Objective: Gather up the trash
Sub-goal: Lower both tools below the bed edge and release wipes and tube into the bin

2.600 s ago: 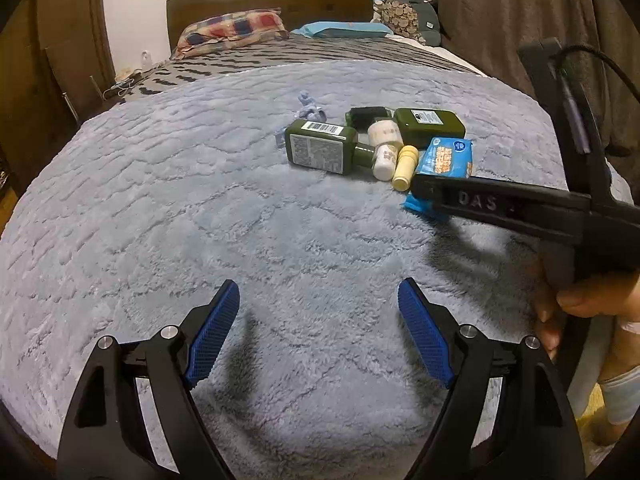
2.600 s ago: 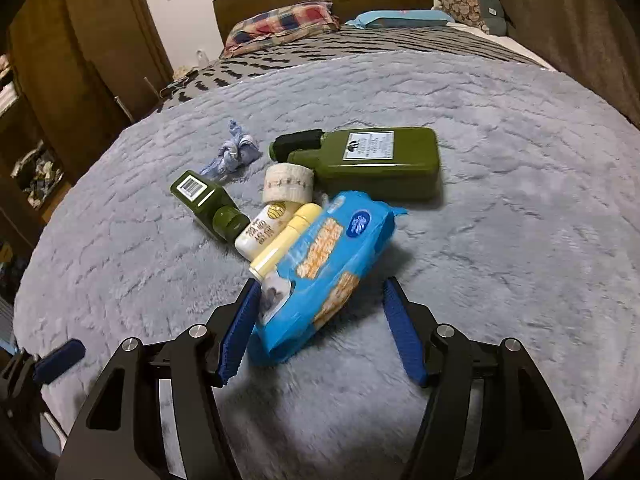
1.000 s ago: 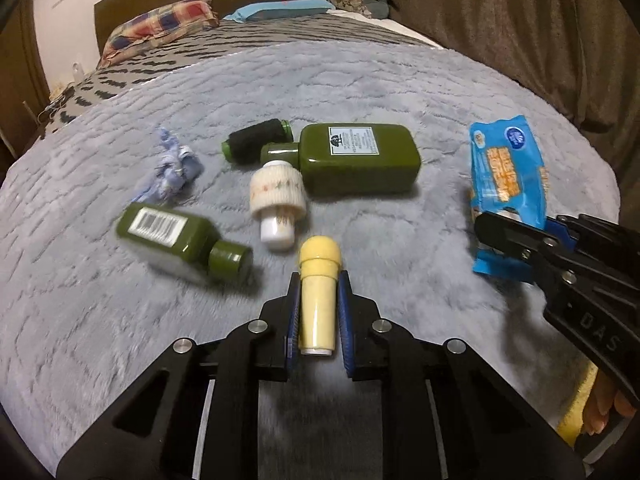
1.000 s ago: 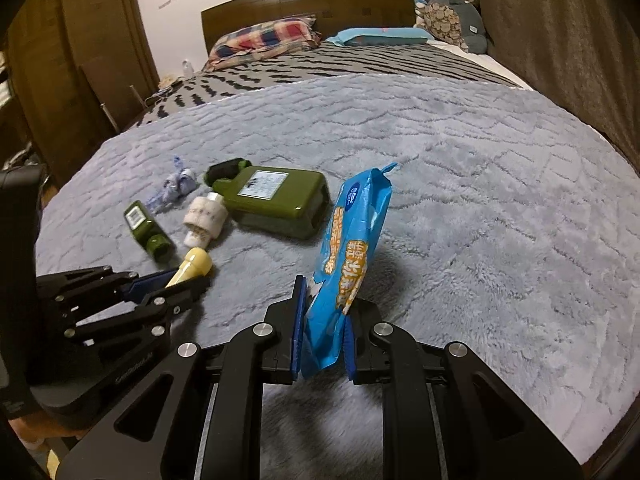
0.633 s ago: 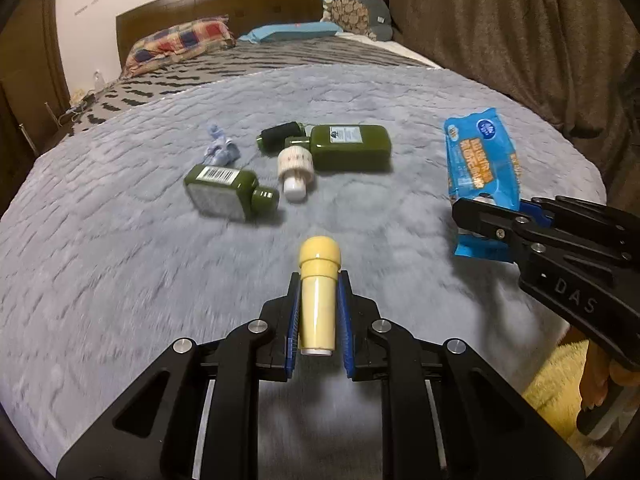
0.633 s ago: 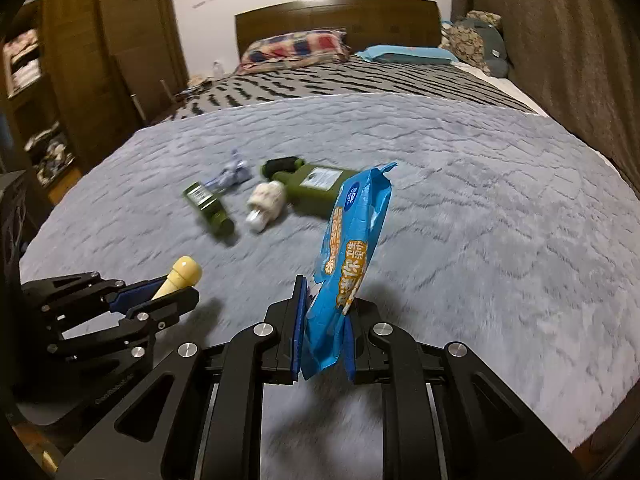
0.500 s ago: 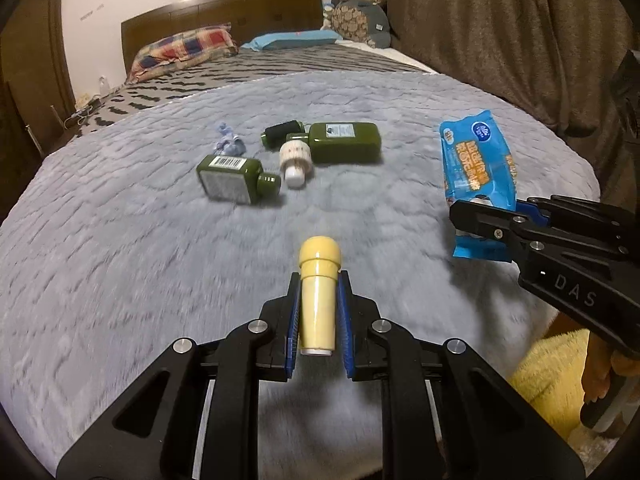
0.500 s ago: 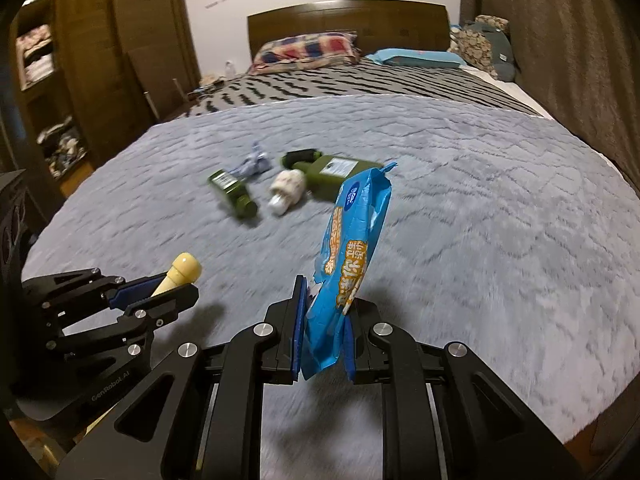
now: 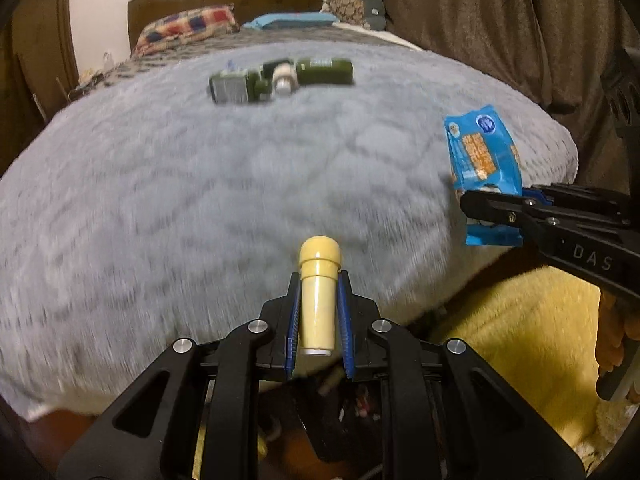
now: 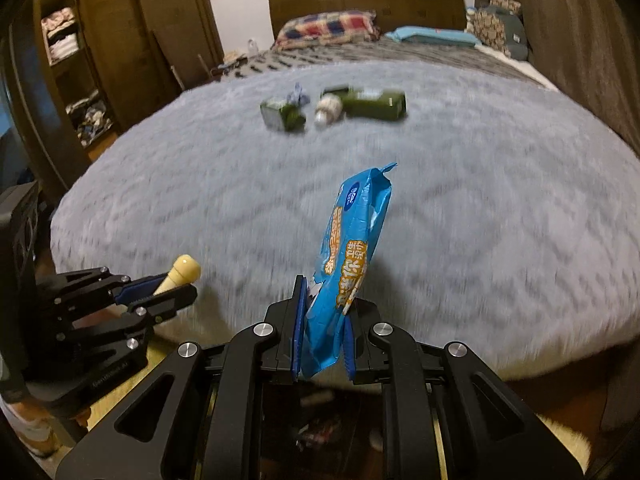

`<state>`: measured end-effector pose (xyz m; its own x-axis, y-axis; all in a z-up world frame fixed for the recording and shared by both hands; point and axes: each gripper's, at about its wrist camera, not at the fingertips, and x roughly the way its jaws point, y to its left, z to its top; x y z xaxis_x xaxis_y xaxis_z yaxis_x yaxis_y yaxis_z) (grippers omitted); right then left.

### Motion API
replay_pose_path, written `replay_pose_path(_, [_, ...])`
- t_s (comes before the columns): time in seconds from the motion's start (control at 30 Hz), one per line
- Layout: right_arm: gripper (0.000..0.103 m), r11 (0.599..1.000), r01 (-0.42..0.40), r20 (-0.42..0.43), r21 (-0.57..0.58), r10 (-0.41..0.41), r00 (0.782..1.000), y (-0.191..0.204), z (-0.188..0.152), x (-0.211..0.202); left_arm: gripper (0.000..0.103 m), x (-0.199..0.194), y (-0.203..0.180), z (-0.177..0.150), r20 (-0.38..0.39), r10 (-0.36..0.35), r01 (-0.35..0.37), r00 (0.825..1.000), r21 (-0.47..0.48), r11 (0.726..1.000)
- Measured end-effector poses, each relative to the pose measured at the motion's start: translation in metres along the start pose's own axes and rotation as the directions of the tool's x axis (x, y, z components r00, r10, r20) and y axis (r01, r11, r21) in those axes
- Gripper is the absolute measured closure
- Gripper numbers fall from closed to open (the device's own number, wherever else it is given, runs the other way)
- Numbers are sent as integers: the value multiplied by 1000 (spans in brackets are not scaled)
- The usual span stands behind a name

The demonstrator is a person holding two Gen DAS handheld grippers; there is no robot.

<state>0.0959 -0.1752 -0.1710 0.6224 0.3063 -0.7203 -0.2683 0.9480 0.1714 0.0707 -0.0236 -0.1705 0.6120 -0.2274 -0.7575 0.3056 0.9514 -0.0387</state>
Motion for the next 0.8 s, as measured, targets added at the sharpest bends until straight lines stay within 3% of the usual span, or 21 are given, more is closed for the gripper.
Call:
replay_pose_path(0.23, [86,998,-21,-126,55,28,992,-7,-51,19,87,18,-11,-48,-109,-26,23,994,-25,999])
replay_pose_path(0.53, [87,998,-24,-229,57,36,973,3,-93,49,87,62,-23,-102,-256,-52,35,965,-71,997])
replay_pose_path(0.8, [88,994,-45,-370,99,79,926,5,-134,97,87,90,-17,-136,-342,-53,14,938,-117,993])
